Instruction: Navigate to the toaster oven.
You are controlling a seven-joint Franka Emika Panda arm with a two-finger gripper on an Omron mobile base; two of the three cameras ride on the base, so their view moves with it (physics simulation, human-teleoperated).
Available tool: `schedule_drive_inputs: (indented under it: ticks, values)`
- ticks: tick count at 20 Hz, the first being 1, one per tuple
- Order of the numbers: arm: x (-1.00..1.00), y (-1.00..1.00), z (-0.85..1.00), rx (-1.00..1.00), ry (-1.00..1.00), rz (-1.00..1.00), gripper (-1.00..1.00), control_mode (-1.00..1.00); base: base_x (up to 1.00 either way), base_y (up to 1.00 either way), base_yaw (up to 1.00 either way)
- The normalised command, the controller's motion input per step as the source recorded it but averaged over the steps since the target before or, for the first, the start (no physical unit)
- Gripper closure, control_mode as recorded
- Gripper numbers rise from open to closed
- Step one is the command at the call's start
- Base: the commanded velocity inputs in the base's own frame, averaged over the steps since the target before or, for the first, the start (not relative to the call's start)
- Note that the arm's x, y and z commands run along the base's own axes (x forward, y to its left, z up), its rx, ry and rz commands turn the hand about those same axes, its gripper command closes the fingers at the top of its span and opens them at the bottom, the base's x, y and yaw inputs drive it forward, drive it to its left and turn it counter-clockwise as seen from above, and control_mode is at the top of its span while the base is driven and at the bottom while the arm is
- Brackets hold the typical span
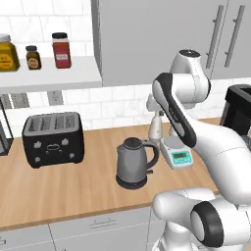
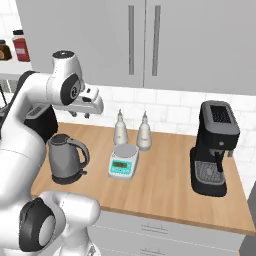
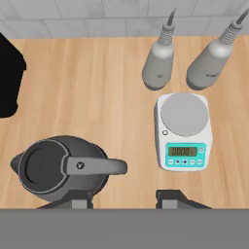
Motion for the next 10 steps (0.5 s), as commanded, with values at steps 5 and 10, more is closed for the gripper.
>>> schedule_drive_inputs:
  ticks: [5, 10]
  values:
    - [0.00, 0.00, 0.00, 0.00, 0.00, 0.00, -1.00, 1.00, -0.33, 0.00, 0.00]
    - [0.00, 0.00, 0.00, 0.00, 0.00, 0.00, -1.00, 1.00, -0.64, 0.00, 0.00]
